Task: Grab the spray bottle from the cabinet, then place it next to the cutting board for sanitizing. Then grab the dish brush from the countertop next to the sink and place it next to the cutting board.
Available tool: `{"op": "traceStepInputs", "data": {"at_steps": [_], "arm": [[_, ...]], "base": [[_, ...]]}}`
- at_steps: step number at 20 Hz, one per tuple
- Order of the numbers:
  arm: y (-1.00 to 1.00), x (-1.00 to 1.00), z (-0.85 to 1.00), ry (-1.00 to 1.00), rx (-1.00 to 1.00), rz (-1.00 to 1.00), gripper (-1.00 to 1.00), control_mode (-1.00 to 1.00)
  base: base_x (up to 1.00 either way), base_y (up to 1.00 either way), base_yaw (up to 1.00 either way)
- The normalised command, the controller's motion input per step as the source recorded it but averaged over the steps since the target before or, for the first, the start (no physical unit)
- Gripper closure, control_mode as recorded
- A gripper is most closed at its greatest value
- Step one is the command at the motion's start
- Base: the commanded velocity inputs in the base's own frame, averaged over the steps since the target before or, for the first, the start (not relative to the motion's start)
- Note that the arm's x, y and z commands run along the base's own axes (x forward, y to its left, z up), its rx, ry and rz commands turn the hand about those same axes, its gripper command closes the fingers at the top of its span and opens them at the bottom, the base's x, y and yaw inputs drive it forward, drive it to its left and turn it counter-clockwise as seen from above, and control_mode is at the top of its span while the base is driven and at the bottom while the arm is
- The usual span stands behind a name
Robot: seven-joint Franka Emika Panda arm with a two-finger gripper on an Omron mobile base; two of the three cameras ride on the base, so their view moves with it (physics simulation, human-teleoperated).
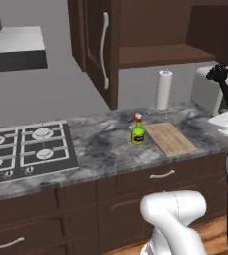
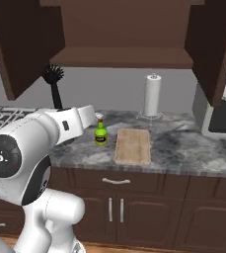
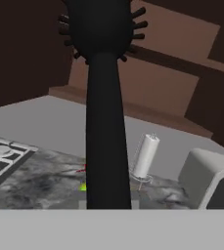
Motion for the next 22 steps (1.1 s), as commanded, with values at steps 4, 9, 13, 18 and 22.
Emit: {"op": "traceStepInputs", "data": {"at_steps": [4, 9, 13, 18, 22], "arm": [[0.0, 0.0, 0.0, 0.0, 0.0, 0.0, 1.0, 1.0], [0.0, 0.0, 0.0, 0.0, 0.0, 0.0, 1.0, 1.0], [0.0, 0.0, 0.0, 0.0, 0.0, 0.0, 1.0, 1.0], [0.0, 0.0, 0.0, 0.0, 0.0, 0.0, 1.0, 1.0], [0.0, 0.0, 0.0, 0.0, 0.0, 0.0, 1.0, 1.0]], "base": [[0.45, -0.91, 0.39], [0.02, -0.21, 0.14], [0.64, 0.16, 0.01], [0.79, -0.23, 0.1], [0.33, -0.21, 0.06]]}}
